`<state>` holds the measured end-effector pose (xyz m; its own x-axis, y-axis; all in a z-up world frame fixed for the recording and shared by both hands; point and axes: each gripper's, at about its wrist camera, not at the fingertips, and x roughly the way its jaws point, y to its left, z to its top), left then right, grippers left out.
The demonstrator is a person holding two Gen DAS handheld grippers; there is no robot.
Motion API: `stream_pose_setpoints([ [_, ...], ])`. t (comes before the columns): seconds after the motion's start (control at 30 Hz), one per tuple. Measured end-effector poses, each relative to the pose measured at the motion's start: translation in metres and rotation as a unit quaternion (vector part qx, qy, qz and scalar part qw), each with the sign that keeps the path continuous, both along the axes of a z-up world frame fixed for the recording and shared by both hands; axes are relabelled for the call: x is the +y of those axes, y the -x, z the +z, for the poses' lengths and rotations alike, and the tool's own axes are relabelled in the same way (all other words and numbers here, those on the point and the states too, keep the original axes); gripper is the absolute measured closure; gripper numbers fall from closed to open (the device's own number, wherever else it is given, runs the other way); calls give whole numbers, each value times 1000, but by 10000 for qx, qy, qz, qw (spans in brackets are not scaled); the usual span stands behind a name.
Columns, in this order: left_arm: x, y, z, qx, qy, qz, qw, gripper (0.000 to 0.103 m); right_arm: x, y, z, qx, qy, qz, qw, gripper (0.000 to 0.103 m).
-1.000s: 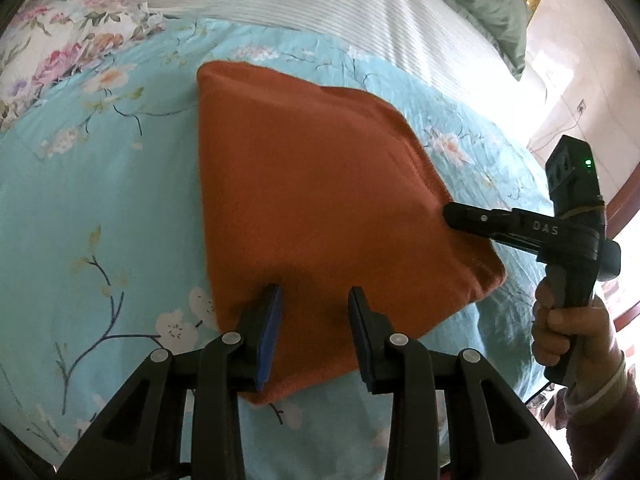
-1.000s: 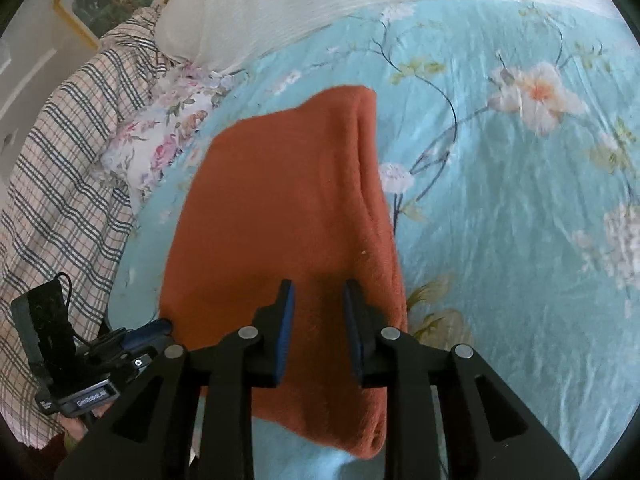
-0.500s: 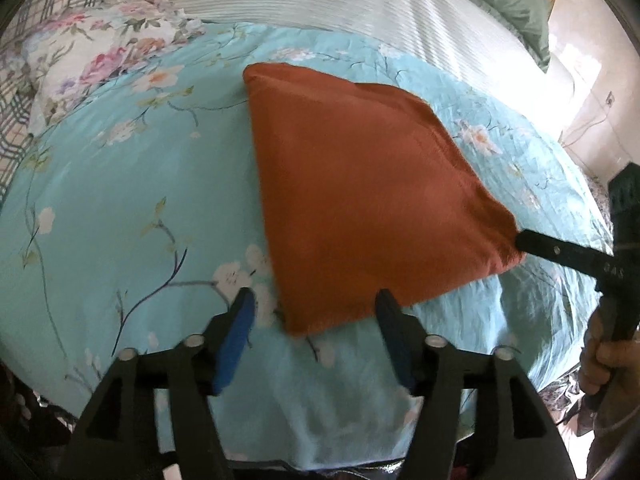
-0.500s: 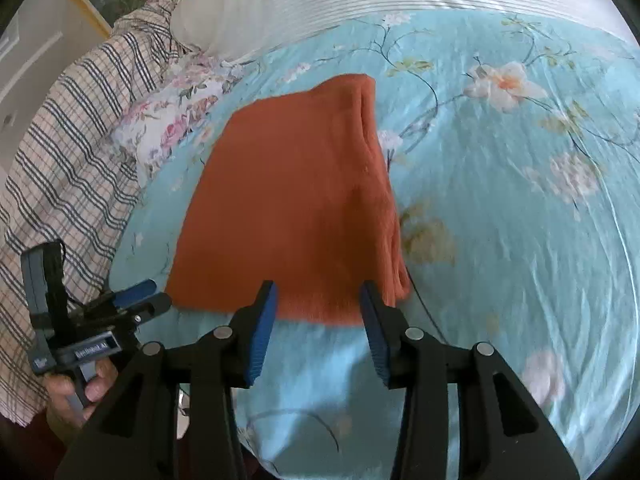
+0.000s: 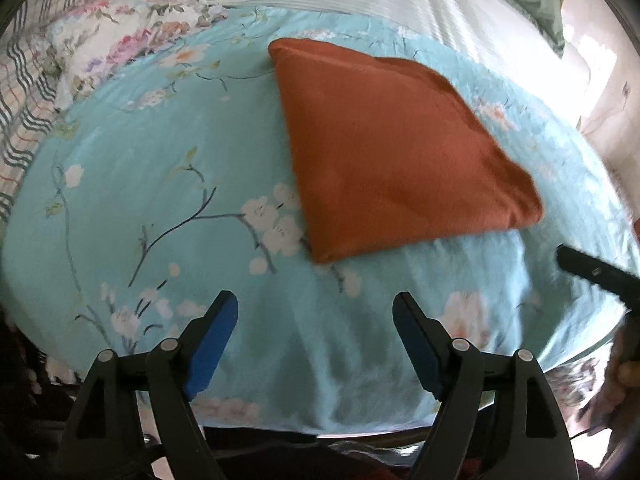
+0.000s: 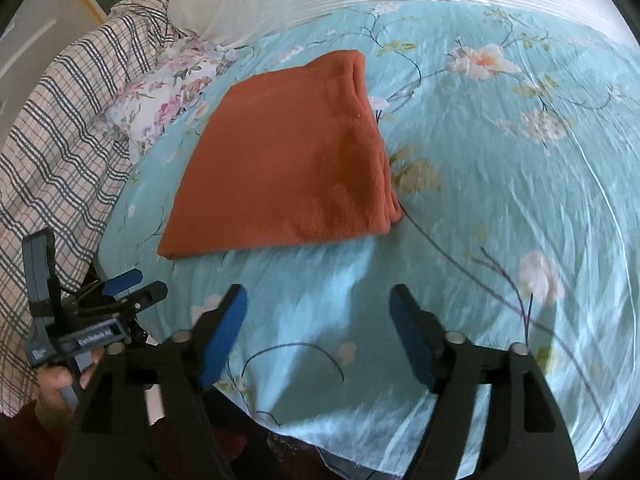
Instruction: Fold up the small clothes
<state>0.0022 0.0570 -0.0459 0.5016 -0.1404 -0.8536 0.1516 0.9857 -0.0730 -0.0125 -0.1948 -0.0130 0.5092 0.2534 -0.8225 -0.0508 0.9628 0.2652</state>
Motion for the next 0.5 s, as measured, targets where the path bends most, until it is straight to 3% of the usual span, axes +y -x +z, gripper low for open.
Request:
stream_pose_setpoints([
  [0.1,-3,9,-4,-23,-253,-59,9997,23,4,4,0,14,145,61,9999,24],
  [0.3,-6,17,0,33,-302,-248,9992,22,9,9,3,-54,294,143,9994,15],
  [0.5,-7,28,14,-295,-480,-151,9983,22,14,14,7,-104,588,219,9980,13],
])
